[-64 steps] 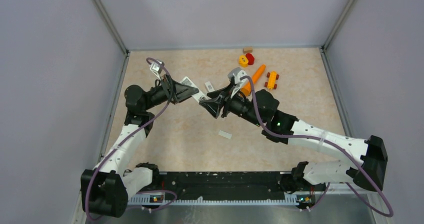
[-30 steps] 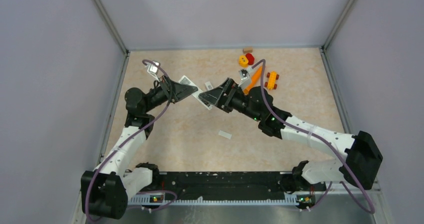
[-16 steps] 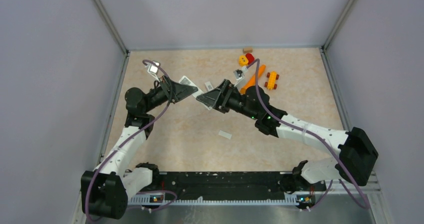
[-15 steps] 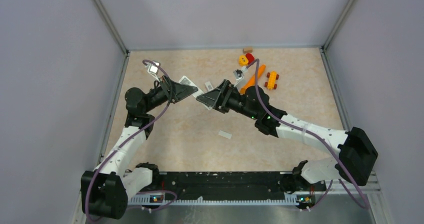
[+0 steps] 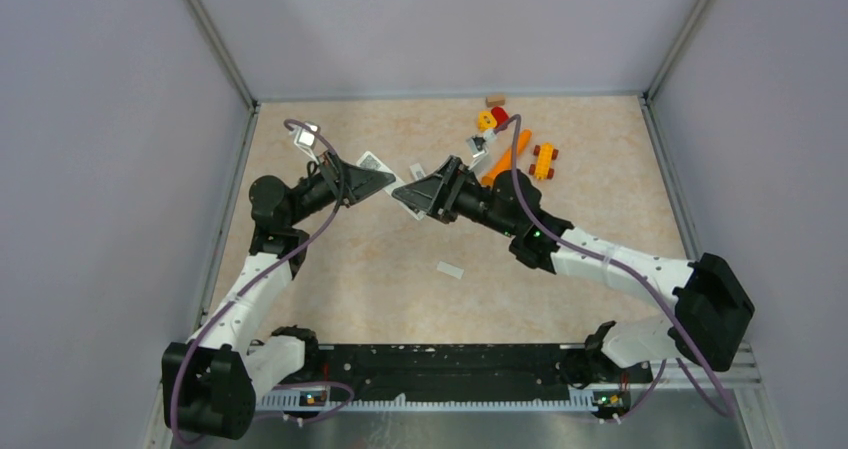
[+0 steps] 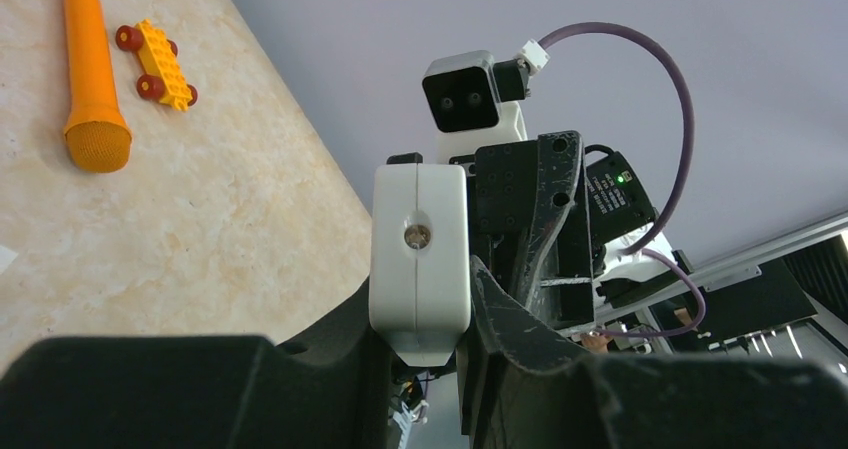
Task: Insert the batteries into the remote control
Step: Load the battery into the remote control, then move the battery to the center of the board, then pick up the battery from the center of the board.
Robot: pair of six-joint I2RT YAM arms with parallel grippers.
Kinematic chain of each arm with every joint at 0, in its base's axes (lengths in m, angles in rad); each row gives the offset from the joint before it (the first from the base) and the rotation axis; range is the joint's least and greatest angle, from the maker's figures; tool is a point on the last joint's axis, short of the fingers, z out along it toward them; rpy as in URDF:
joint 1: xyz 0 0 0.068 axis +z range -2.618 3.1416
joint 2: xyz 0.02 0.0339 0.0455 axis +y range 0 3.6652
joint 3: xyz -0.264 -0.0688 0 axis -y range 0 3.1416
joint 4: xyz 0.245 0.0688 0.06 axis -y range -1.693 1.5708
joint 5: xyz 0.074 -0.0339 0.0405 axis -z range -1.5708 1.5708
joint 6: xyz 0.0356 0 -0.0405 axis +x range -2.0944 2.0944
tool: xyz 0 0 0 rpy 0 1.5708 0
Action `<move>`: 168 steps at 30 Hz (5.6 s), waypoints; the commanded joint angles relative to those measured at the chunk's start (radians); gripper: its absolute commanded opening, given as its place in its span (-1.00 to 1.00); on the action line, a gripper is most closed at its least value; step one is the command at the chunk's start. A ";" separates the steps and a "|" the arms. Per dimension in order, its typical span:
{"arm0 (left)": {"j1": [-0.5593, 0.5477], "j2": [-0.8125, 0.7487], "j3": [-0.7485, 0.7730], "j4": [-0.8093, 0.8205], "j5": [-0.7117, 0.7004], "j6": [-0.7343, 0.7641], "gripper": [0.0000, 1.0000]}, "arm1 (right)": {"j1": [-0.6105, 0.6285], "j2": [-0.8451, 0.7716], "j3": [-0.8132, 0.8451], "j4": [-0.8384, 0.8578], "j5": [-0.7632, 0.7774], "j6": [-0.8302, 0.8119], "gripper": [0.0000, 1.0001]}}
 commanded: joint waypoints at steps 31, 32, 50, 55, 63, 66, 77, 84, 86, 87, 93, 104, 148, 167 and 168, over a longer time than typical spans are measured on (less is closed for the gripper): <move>0.007 -0.028 -0.002 0.072 0.008 -0.007 -1.00 | -0.094 -0.069 -0.104 0.197 -0.098 -0.091 0.48; 0.009 -0.030 -0.001 0.063 0.007 0.000 -1.00 | -0.112 -0.086 -0.116 0.171 -0.091 -0.100 0.48; 0.022 -0.091 0.033 -0.267 -0.060 0.228 -1.00 | -0.383 -0.020 0.025 -0.765 0.464 -0.427 0.03; 0.022 -0.094 0.035 -0.267 -0.049 0.235 -1.00 | -0.401 0.177 0.120 -0.738 0.512 -0.461 0.04; 0.023 -0.106 0.046 -0.293 -0.038 0.268 -1.00 | -0.425 0.420 0.294 -0.748 0.561 -0.484 -0.19; 0.023 -0.102 0.051 -0.298 -0.031 0.271 -1.00 | -0.441 0.460 0.317 -0.739 0.543 -0.490 -0.29; 0.026 -0.087 0.054 -0.296 -0.021 0.276 -1.00 | -0.452 0.582 0.413 -0.752 0.530 -0.518 -0.41; 0.026 -0.093 0.054 -0.301 -0.020 0.274 -1.00 | -0.453 0.630 0.447 -0.749 0.532 -0.521 -0.35; 0.026 -0.094 0.053 -0.301 -0.020 0.274 -1.00 | -0.453 0.641 0.450 -0.742 0.533 -0.522 -0.35; 0.026 -0.095 0.051 -0.302 -0.020 0.274 -1.00 | -0.453 0.647 0.452 -0.740 0.533 -0.523 -0.35; 0.028 -0.095 0.049 -0.304 -0.022 0.274 -1.00 | -0.453 0.683 0.479 -0.755 0.544 -0.538 -0.41; 0.028 -0.094 0.045 -0.307 -0.023 0.274 -1.00 | -0.456 0.572 0.377 -0.787 0.535 -0.451 -1.00; 0.063 -0.094 0.069 -0.446 -0.068 0.355 -1.00 | -0.436 0.088 0.127 -0.810 0.067 -1.400 -0.20; 0.078 -0.093 0.103 -0.490 -0.055 0.396 -1.00 | -0.309 0.384 0.260 -1.117 0.268 -1.893 -0.23; 0.078 -0.092 0.105 -0.491 -0.057 0.396 -1.00 | -0.303 0.398 0.259 -1.115 0.292 -1.897 -0.23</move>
